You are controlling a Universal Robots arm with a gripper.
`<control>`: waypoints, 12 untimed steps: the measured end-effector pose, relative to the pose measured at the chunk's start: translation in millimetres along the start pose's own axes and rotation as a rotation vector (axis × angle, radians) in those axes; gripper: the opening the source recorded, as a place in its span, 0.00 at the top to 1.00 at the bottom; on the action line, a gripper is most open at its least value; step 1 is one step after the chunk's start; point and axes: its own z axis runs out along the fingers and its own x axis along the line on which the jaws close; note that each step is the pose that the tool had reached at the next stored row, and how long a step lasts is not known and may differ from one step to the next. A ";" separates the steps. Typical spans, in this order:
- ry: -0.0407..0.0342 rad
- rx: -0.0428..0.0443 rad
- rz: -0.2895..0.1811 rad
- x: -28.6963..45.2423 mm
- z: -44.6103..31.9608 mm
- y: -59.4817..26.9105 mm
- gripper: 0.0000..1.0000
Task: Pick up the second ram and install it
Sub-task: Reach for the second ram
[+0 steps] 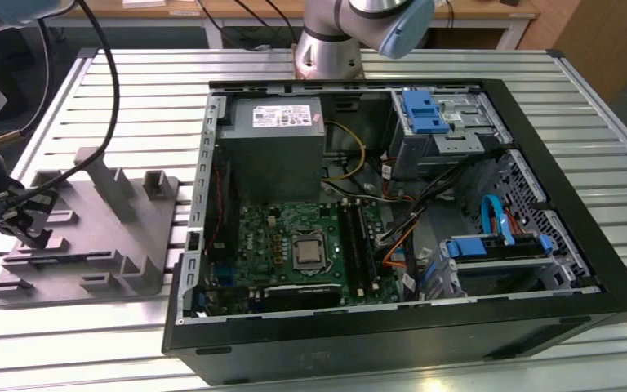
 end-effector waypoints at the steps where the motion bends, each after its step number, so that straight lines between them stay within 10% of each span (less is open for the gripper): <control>1: -0.0008 0.0121 -0.002 -0.3 0.2 0.0 0.90; 3: -0.0016 0.0257 -0.006 -0.7 2.3 0.0 0.90; 12: -0.0005 0.0257 -0.026 0.1 18.5 4.6 0.90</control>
